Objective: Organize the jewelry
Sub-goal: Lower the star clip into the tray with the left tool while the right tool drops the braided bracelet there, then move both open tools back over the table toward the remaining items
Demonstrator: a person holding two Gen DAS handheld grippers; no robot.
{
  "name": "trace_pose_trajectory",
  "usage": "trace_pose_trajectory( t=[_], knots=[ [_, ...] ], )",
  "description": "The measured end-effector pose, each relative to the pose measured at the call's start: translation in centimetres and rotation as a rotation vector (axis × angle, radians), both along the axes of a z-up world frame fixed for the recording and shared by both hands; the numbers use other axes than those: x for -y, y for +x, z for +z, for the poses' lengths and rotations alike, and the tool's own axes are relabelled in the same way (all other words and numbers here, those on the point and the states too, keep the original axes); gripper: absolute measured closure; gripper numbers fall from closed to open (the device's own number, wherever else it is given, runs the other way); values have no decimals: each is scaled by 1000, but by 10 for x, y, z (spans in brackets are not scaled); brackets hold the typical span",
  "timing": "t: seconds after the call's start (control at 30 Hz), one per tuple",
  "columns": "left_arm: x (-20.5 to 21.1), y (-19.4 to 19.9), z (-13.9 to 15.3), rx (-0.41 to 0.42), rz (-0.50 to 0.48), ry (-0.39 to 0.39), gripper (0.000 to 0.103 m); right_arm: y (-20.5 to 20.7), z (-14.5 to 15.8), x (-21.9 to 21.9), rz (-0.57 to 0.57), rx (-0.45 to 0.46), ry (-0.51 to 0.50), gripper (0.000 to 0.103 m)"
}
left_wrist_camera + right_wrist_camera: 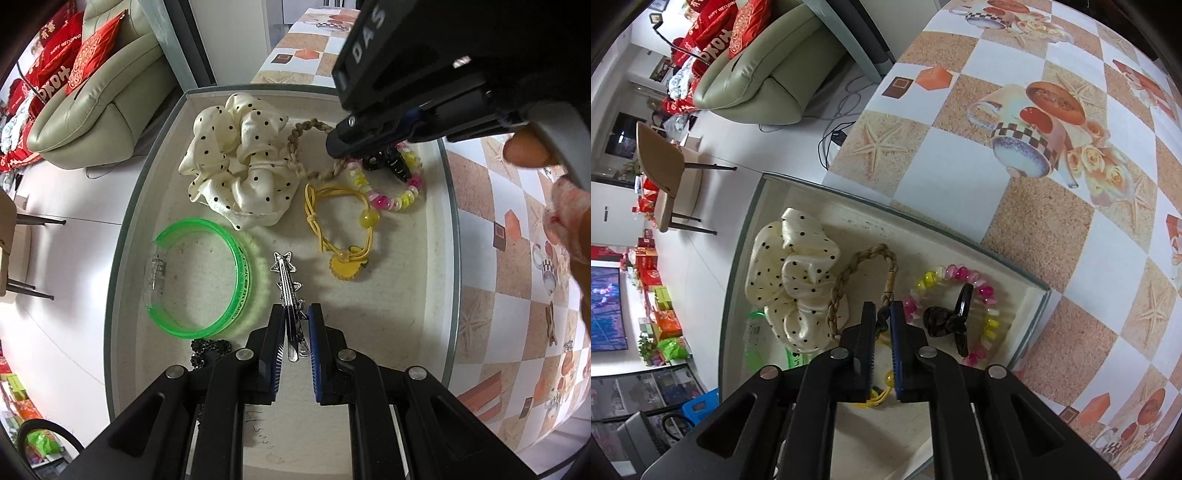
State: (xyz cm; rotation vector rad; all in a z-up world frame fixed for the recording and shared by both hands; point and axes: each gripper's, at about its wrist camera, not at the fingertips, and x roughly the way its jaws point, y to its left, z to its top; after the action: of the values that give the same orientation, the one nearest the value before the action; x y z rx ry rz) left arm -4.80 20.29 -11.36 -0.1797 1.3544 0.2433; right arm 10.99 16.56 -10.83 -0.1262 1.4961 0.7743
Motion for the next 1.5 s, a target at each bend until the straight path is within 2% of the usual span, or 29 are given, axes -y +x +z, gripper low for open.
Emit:
trace_pose_trajectory(
  t=[0.03,0.07,0.1,0.43,0.63,0.77,0.8,0.83,0.87,0.9,1.2,1.23,1.27,1.5],
  knots=[
    [1,1,1,-5,2,0,86,0,2,2,-4,1,6,74],
    [2,1,1,-10,2,4,86,1,7,5,-12,8,17,54],
    [2,1,2,-11,1,6,86,0,10,7,-19,15,28,45],
    [3,4,3,-40,-31,10,86,-1,48,46,-100,45,108,39],
    [9,8,8,-57,-57,13,86,-2,57,92,-183,51,113,35],
    [14,11,11,-66,-62,3,86,-2,61,126,-234,62,103,28],
    [15,13,13,-69,-64,4,83,-3,62,136,-252,63,100,26],
    [16,13,14,-72,-65,5,36,-3,62,146,-268,62,98,25],
    [16,13,15,-75,-62,11,4,-3,62,159,-290,61,93,24],
    [16,12,17,-68,-57,22,0,-3,61,168,-305,61,89,23],
    [53,8,19,-49,-123,68,0,-13,48,285,-500,28,22,19],
    [59,9,21,-43,-131,71,0,-16,46,300,-526,20,14,17],
    [64,10,23,-37,-140,71,0,-20,43,319,-562,11,0,10],
    [112,34,39,8,-247,71,0,-49,26,409,-730,-39,-78,9]
  ],
)
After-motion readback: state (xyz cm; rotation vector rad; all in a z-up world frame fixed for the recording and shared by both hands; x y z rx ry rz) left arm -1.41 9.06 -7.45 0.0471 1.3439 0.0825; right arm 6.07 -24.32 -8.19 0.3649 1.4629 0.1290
